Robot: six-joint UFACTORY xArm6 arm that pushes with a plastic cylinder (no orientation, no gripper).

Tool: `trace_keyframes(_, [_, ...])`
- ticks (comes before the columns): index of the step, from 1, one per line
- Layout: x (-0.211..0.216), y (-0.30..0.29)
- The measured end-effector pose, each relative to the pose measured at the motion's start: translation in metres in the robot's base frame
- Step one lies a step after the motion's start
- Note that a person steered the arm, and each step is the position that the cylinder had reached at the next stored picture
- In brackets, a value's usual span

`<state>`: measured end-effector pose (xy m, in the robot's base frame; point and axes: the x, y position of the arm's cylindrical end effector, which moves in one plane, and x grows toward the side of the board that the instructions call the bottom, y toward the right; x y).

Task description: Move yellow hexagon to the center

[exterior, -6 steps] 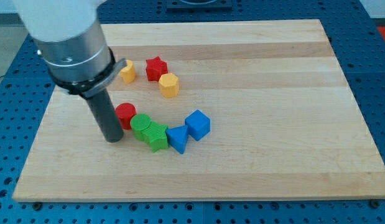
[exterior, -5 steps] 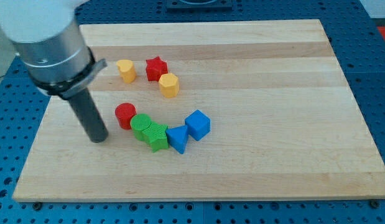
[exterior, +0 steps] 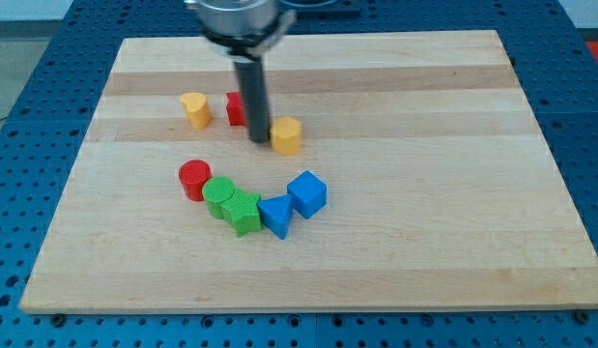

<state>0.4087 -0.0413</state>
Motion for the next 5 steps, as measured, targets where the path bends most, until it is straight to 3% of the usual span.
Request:
trace_keyframes(1, [0.006,0.029])
trace_keyframes(3, [-0.015,0.03])
trace_keyframes(5, [0.031,0.072])
